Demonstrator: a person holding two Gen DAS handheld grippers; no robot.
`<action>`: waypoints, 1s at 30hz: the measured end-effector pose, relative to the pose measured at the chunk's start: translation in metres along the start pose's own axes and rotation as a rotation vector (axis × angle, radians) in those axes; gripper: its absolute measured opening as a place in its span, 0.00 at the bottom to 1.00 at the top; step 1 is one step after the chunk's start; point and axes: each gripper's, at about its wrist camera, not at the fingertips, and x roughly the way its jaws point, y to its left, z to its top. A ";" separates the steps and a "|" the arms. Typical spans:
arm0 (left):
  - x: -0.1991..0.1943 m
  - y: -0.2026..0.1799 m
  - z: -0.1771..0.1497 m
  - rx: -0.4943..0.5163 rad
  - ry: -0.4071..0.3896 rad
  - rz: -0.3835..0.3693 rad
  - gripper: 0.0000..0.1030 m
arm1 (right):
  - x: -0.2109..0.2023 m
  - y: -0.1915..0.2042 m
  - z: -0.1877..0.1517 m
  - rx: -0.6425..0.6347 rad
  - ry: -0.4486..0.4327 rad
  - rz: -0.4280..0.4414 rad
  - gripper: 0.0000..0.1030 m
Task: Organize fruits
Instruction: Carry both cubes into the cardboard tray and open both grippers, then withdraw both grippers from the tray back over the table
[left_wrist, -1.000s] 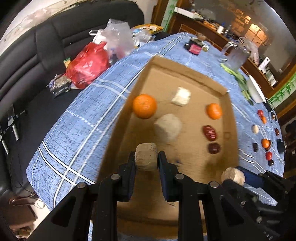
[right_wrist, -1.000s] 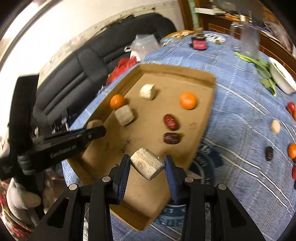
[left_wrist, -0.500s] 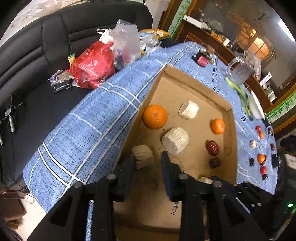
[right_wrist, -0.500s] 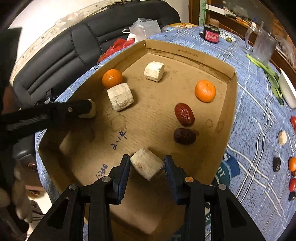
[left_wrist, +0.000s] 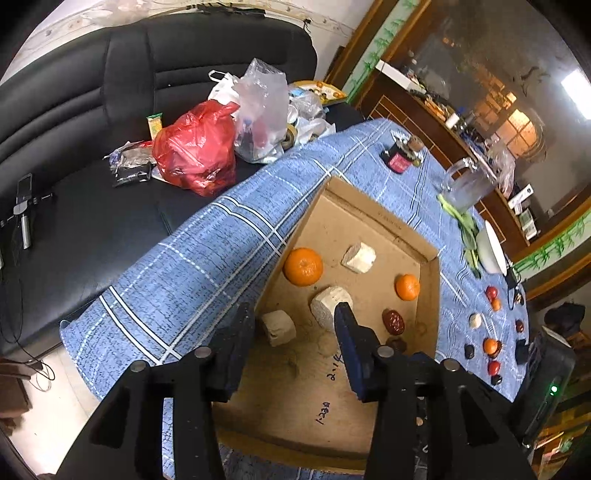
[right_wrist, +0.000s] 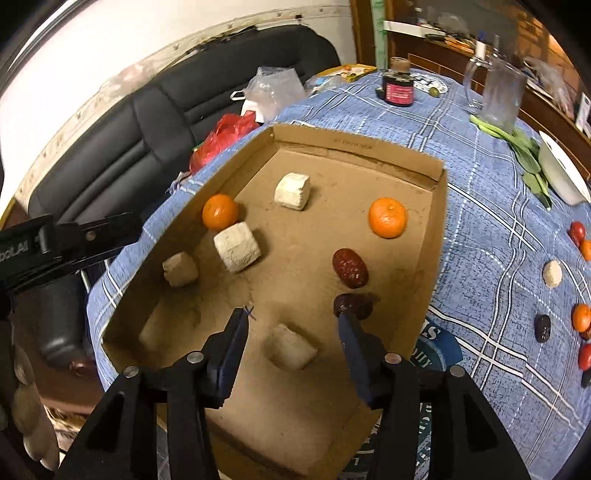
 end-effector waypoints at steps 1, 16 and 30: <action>-0.001 0.001 0.001 -0.005 -0.002 -0.005 0.43 | 0.000 -0.001 0.001 0.008 -0.001 -0.003 0.54; 0.003 0.019 0.017 -0.037 0.008 -0.037 0.46 | 0.017 -0.011 0.027 0.096 0.022 -0.039 0.54; 0.021 0.020 0.041 -0.038 0.014 -0.058 0.46 | 0.030 -0.011 0.039 0.121 0.002 -0.043 0.54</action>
